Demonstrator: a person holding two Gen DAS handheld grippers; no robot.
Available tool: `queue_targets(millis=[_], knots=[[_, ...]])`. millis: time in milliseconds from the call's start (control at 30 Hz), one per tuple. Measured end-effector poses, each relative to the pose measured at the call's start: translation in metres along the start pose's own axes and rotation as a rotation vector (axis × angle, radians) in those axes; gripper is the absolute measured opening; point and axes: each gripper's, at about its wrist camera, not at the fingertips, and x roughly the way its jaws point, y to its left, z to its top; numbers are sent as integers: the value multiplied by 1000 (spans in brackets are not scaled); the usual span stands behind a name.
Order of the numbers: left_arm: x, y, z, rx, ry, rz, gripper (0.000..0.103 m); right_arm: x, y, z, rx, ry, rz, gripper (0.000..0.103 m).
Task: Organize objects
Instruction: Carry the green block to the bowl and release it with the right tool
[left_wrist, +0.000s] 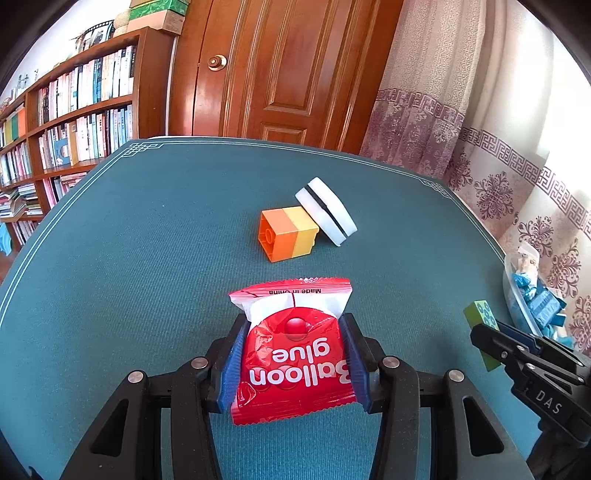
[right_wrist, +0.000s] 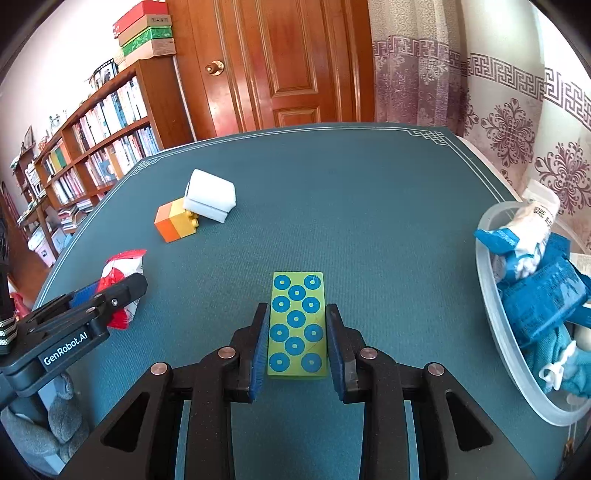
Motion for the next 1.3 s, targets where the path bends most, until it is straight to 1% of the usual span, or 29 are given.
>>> queue_targets(millis=[233,567,833,1100,1300], knots=[[-1,-4,-2,18,-3,-2,51,-31,-30,-7,60,-39,-37,30],[-1,-8,-5,40,-10,-4,51,-63,-60,-20,126,-73,-75,30],[-1,-9,-5,39,-7,-3,51,-92,-89,-21,172,-119,-137,30],[-1,-9,-6,45,-6,-3,51,-102,-125,-25,254,-138,-211,30],[0,-10,-6,53,-5,-2,51,-96,-150,-26,301,-130,-246,30]])
